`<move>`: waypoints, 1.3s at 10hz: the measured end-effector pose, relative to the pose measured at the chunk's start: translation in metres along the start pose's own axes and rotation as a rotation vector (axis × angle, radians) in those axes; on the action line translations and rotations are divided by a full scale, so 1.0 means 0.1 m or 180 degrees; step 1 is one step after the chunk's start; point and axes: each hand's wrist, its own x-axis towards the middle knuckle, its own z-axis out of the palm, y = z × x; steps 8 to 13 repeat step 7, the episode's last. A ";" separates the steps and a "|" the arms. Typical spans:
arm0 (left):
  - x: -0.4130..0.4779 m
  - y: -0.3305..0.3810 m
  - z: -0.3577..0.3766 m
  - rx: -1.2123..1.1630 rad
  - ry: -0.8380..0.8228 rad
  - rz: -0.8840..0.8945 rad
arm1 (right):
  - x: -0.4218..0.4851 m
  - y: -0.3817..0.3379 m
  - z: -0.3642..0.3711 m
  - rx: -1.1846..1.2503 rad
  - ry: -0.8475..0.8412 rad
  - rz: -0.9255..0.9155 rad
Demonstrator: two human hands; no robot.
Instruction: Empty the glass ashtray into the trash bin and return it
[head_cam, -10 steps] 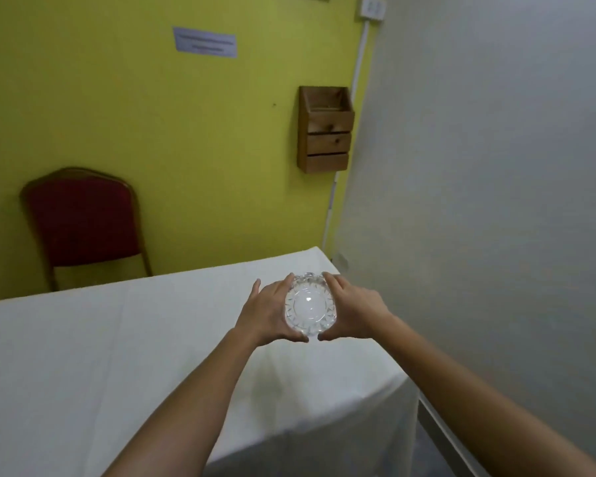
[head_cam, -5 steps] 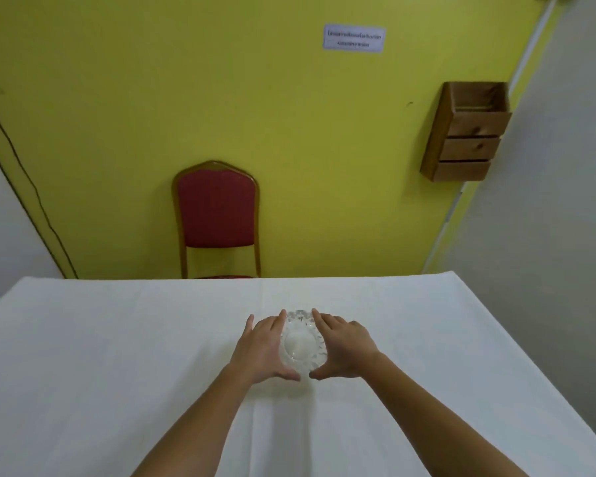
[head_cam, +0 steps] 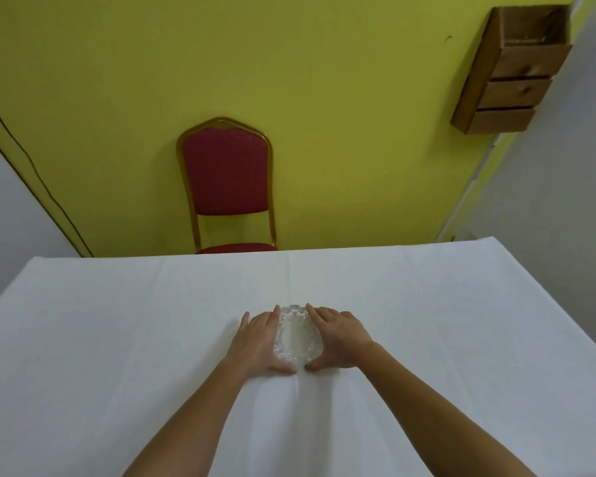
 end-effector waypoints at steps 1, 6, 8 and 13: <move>0.03 0.03 0.01 0.0000 0.0039 0.0041 | -0.01 0.07 0.00 0.0051 0.0024 0.0000; -0.04 0.04 -0.17 0.0370 -0.0345 -0.0077 | -0.06 0.10 -0.03 -0.0341 -0.0518 0.0075; -0.03 0.02 -0.41 0.0202 -0.0171 -0.0139 | -0.03 0.08 -0.28 -0.0098 -0.0560 0.0191; -0.03 0.02 -0.41 0.0202 -0.0171 -0.0139 | -0.03 0.08 -0.28 -0.0098 -0.0560 0.0191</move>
